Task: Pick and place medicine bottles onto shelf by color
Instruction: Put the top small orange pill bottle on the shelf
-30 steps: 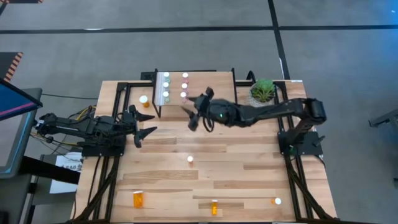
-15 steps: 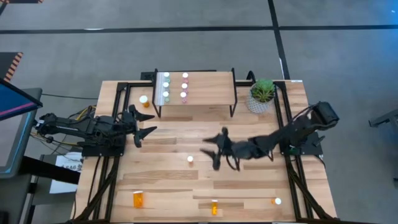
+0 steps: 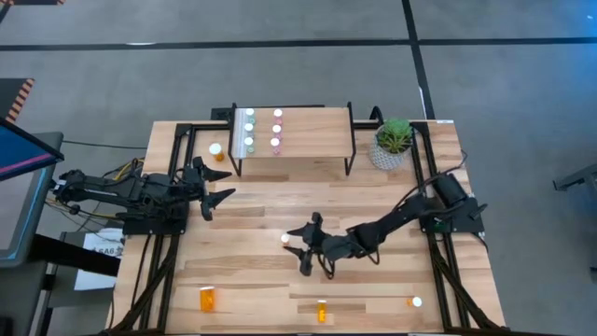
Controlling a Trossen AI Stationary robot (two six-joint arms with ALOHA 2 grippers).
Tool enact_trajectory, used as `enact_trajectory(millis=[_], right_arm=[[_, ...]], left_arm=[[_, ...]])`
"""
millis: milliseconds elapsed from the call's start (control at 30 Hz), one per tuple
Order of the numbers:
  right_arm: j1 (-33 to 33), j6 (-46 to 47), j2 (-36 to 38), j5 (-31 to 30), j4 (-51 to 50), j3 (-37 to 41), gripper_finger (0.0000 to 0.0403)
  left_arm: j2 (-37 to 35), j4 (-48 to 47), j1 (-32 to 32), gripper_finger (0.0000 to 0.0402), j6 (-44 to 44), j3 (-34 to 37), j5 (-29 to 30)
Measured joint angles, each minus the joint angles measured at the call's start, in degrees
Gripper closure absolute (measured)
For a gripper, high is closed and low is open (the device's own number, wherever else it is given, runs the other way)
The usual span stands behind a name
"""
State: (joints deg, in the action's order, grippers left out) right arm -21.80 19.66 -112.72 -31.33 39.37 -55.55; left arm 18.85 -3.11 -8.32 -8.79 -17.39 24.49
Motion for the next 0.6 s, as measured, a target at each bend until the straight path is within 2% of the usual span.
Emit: enact_trajectory(millis=[267, 600], right_arm=[[2.1, 4.3, -2.0, 1.0, -3.0, -0.8, 0.0163], [2.4, 4.5, -4.1, 4.3, -4.0, -1.5, 0.0163]], left_arm=[[0.0, -0.6, 0.0, 0.0156, -0.4, 0.0, 0.0], [0.0, -0.5, 0.0, 0.0156, -0.1, 0.0, -0.1]])
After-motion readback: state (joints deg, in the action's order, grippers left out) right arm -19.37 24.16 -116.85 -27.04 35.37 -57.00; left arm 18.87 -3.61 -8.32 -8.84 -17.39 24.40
